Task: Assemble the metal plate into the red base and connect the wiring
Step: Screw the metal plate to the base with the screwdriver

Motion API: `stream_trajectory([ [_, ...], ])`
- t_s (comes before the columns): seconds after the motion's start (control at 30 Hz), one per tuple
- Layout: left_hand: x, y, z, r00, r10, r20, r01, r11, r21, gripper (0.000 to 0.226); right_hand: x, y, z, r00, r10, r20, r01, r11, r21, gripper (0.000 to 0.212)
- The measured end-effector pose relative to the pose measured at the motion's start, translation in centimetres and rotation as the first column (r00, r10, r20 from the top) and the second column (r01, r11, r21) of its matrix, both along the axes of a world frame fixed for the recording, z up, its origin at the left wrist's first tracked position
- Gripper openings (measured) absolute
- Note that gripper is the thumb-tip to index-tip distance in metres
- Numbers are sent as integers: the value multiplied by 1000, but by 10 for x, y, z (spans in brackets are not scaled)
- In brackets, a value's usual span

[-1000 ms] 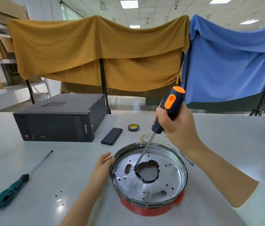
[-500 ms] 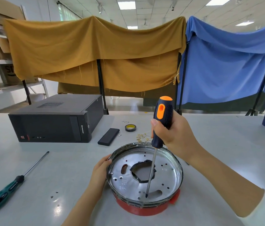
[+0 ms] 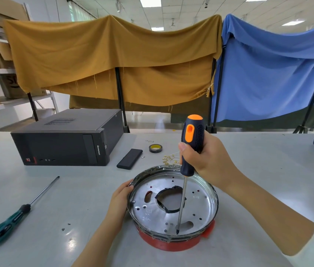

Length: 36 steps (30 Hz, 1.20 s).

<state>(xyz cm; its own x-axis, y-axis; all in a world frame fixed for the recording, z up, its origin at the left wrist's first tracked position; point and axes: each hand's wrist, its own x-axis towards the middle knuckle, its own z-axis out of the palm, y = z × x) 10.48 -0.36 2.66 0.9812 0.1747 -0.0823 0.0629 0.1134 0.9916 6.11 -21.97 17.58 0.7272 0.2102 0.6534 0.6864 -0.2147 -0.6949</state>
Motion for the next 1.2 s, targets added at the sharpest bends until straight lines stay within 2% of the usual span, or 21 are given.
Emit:
stream_trajectory([
  [0.53, 1, -1, 1, 1000, 4, 8, -4, 1000, 1, 30, -4, 5, 0, 1000, -26, 16, 27, 999, -39, 25],
  [0.77, 1, -2, 2, 1000, 2, 16, -3, 1000, 14, 30, -9, 11, -1, 998, 3, 66, 2, 998, -69, 16],
  [0.83, 1, -2, 1, 1000, 4, 14, -4, 1000, 7, 31, -12, 13, -1, 996, 19, 87, -12, 997, -74, 19],
  [0.97, 2, -3, 0, 1000, 8, 9, -8, 1000, -10, 33, -14, 15, -3, 996, 43, 79, -41, 999, -18, 22],
  [1.1, 4, -3, 0, 1000, 2, 3, -2, 1000, -25, 32, -16, 18, -14, 993, -39, 114, 48, 996, -80, 22],
  [1.2, 6, -3, 0, 1000, 0, -2, 0, 999, -34, 32, -15, 17, -20, 995, -47, 93, 49, 999, -13, 22],
])
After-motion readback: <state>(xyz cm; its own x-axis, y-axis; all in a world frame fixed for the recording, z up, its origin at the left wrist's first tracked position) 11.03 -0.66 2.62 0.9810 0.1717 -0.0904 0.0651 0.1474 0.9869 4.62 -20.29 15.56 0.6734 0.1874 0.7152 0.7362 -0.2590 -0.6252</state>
